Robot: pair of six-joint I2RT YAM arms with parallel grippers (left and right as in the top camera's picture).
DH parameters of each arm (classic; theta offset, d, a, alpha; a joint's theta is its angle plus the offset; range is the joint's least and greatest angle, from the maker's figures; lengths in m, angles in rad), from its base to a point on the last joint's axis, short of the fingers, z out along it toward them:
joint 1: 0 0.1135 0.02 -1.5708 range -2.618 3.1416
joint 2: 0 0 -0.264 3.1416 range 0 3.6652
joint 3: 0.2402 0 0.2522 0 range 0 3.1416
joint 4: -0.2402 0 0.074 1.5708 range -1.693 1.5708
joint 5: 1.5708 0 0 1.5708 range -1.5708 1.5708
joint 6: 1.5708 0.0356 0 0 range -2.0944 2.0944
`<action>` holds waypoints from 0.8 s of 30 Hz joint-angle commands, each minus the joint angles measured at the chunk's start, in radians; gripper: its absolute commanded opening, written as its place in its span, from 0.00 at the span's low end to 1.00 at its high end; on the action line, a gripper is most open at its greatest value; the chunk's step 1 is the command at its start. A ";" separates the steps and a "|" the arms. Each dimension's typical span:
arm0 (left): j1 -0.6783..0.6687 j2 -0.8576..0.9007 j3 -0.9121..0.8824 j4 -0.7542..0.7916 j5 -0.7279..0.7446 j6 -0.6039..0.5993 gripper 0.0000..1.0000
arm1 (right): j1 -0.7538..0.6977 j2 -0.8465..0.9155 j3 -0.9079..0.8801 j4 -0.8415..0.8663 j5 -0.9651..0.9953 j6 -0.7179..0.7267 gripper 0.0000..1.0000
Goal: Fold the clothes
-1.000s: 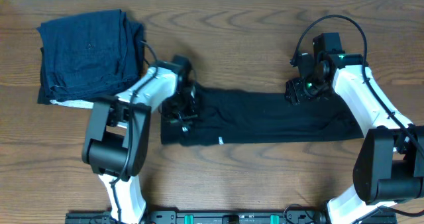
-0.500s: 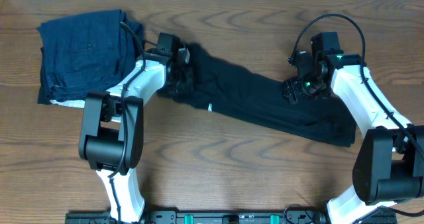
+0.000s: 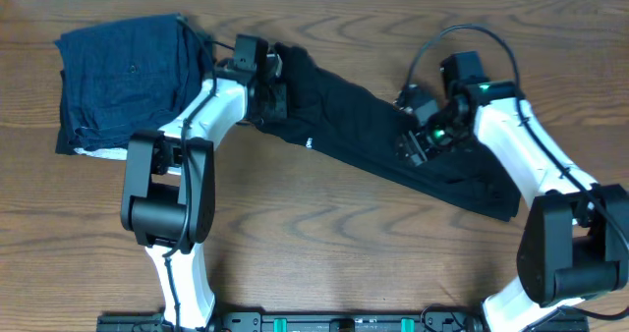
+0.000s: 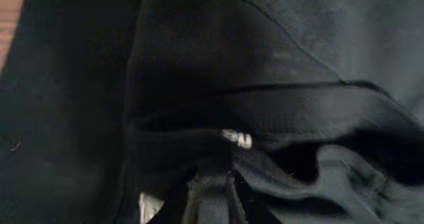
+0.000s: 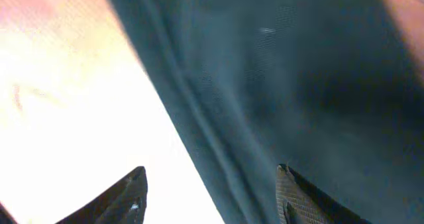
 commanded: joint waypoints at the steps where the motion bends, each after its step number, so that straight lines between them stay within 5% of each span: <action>1: 0.005 -0.030 0.106 -0.079 -0.022 0.021 0.17 | 0.060 -0.014 -0.041 -0.001 0.085 -0.043 0.50; 8: -0.017 -0.076 0.142 -0.191 -0.021 0.017 0.23 | 0.113 -0.014 -0.128 0.018 0.251 0.101 0.27; 20: -0.136 -0.067 0.127 -0.190 -0.021 0.016 0.28 | 0.081 -0.014 -0.124 0.065 0.271 0.140 0.29; 24: -0.188 -0.048 0.107 -0.171 -0.021 0.003 0.19 | 0.064 -0.016 -0.078 0.048 0.166 0.140 0.30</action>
